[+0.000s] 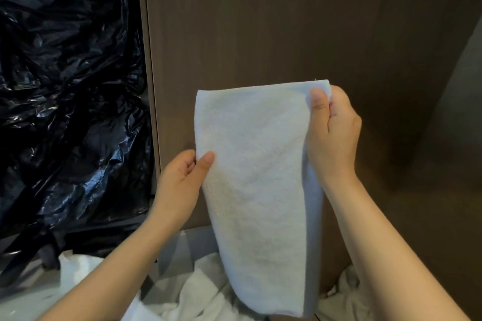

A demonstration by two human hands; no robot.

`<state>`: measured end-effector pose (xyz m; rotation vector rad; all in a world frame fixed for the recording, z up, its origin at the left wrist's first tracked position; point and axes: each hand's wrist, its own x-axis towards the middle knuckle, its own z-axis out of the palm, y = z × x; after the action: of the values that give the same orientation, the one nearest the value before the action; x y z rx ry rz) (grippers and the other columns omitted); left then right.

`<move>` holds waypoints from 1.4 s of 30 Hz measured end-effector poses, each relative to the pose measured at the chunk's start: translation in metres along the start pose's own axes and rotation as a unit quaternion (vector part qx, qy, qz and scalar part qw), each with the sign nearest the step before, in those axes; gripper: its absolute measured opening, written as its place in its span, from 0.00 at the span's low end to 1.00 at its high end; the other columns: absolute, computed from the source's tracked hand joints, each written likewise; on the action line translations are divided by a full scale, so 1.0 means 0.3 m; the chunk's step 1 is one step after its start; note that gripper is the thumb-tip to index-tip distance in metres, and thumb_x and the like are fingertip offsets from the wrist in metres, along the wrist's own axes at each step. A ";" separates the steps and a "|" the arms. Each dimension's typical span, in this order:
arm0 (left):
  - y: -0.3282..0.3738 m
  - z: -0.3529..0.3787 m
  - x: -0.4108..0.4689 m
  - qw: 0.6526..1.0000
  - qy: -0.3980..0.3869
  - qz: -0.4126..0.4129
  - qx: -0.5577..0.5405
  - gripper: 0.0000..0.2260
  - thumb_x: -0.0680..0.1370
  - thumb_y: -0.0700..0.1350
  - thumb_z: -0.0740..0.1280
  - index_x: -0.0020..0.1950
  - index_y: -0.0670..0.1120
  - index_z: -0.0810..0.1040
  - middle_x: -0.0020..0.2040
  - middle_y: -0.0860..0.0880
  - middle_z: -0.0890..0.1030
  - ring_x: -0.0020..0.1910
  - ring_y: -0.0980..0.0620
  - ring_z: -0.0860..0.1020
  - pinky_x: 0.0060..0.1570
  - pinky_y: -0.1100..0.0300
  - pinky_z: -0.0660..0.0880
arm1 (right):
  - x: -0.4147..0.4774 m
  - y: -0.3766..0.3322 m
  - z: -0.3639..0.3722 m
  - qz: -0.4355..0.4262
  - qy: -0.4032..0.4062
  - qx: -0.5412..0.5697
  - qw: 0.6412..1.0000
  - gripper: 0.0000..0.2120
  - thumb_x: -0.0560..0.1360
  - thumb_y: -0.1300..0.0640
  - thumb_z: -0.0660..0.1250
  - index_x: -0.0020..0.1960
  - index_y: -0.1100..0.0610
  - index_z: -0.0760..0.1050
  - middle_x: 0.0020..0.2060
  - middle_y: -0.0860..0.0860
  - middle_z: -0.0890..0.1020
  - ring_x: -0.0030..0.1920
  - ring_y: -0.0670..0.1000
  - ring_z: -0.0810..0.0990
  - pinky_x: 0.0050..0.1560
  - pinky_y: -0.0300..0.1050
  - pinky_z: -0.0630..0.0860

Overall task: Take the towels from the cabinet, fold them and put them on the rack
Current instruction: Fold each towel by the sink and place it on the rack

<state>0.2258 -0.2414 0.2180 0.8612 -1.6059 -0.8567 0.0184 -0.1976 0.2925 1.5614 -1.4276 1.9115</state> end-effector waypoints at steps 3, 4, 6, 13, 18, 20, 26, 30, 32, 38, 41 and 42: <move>0.012 0.069 -0.031 0.993 0.088 0.065 0.032 0.22 0.77 0.58 0.58 0.48 0.37 0.72 0.39 0.38 0.77 0.36 0.44 0.75 0.33 0.56 0.74 | 0.020 0.030 -0.045 -0.008 -0.005 -0.021 1.000 0.14 0.84 0.50 0.57 0.41 0.53 0.72 0.31 0.40 0.72 0.31 0.39 0.73 0.30 0.28 0.65; 0.028 0.082 -0.027 0.987 0.114 0.096 0.055 0.19 0.80 0.55 0.58 0.46 0.38 0.71 0.35 0.42 0.75 0.31 0.48 0.71 0.28 0.62 0.68 | 0.028 0.043 -0.063 -0.011 -0.006 -0.028 1.000 0.15 0.84 0.50 0.57 0.41 0.54 0.72 0.31 0.42 0.72 0.31 0.41 0.72 0.30 0.31 0.63; 0.060 0.090 -0.007 0.975 0.141 0.145 0.090 0.15 0.83 0.50 0.58 0.45 0.39 0.69 0.32 0.50 0.70 0.29 0.53 0.67 0.27 0.65 0.64 | 0.037 0.065 -0.103 -0.011 -0.010 -0.050 0.999 0.18 0.84 0.47 0.57 0.41 0.57 0.73 0.32 0.47 0.74 0.31 0.45 0.72 0.31 0.42 0.65; 0.118 0.054 -0.001 0.965 0.125 0.186 0.138 0.11 0.82 0.53 0.59 0.47 0.47 0.70 0.34 0.54 0.71 0.32 0.56 0.70 0.28 0.63 0.67 | 0.027 0.010 -0.219 0.037 -0.041 -0.134 0.989 0.20 0.83 0.44 0.56 0.38 0.53 0.71 0.31 0.45 0.72 0.30 0.43 0.71 0.31 0.32 0.63; 0.185 0.020 -0.075 0.979 0.083 0.165 0.091 0.09 0.77 0.61 0.63 0.48 0.57 0.72 0.39 0.58 0.78 0.37 0.63 0.77 0.32 0.64 0.73 | -0.005 -0.078 -0.292 0.150 -0.056 -0.053 0.986 0.20 0.83 0.44 0.55 0.45 0.58 0.74 0.36 0.54 0.78 0.30 0.46 0.80 0.32 0.34 0.74; 0.213 -0.008 -0.125 0.988 0.040 0.144 0.038 0.14 0.73 0.64 0.67 0.54 0.61 0.72 0.46 0.62 0.81 0.42 0.62 0.81 0.35 0.65 0.78 | -0.019 -0.128 -0.325 0.180 -0.047 -0.001 0.983 0.20 0.82 0.44 0.56 0.49 0.60 0.74 0.41 0.58 0.80 0.35 0.51 0.84 0.42 0.44 0.83; 0.300 -0.062 -0.259 0.971 0.003 0.236 0.032 0.17 0.76 0.52 0.69 0.57 0.68 0.64 0.50 0.60 0.79 0.41 0.62 0.80 0.43 0.70 0.76 | -0.074 -0.278 -0.423 0.195 -0.019 0.114 0.974 0.11 0.81 0.46 0.62 0.59 0.51 0.72 0.46 0.45 0.82 0.42 0.47 0.86 0.44 0.39 0.83; 0.383 -0.080 -0.300 0.951 -0.059 0.287 0.093 0.12 0.80 0.48 0.64 0.62 0.60 0.73 0.50 0.56 0.77 0.41 0.63 0.73 0.42 0.76 0.68 | -0.110 -0.359 -0.515 0.132 -0.004 0.116 0.984 0.08 0.82 0.52 0.62 0.57 0.43 0.64 0.40 0.44 0.85 0.42 0.49 0.86 0.51 0.44 0.81; 0.430 -0.080 -0.309 0.947 -0.057 0.301 0.093 0.15 0.80 0.48 0.64 0.66 0.54 0.74 0.48 0.50 0.75 0.39 0.59 0.72 0.41 0.75 0.68 | -0.114 -0.396 -0.563 0.086 -0.027 0.117 0.989 0.06 0.82 0.56 0.62 0.54 0.46 0.67 0.42 0.48 0.84 0.44 0.49 0.86 0.52 0.46 0.82; 0.564 -0.036 -0.308 0.928 -0.059 0.356 0.095 0.23 0.73 0.51 0.69 0.68 0.53 0.73 0.51 0.55 0.74 0.44 0.61 0.73 0.42 0.75 0.69 | -0.063 -0.425 -0.697 0.054 -0.111 0.106 0.987 0.18 0.80 0.58 0.66 0.67 0.44 0.72 0.62 0.45 0.78 0.55 0.46 0.82 0.51 0.33 0.79; 0.633 0.005 -0.279 0.922 -0.074 0.364 0.107 0.28 0.71 0.55 0.73 0.71 0.55 0.71 0.55 0.58 0.73 0.52 0.60 0.73 0.45 0.72 0.72 | 0.000 -0.426 -0.762 0.035 -0.115 0.056 0.991 0.27 0.77 0.59 0.70 0.71 0.41 0.67 0.65 0.46 0.74 0.56 0.41 0.80 0.50 0.26 0.74; 0.658 0.019 -0.265 0.919 -0.075 0.370 0.118 0.31 0.71 0.57 0.74 0.71 0.55 0.70 0.56 0.59 0.72 0.53 0.60 0.73 0.45 0.72 0.71 | 0.025 -0.428 -0.783 0.017 -0.112 0.031 0.993 0.28 0.76 0.58 0.71 0.71 0.40 0.66 0.64 0.44 0.73 0.55 0.39 0.79 0.49 0.25 0.73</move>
<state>0.2133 -0.0766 0.3524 0.2837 -1.9940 -0.1917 -0.0260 0.0510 0.3816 1.8419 -1.5037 1.8631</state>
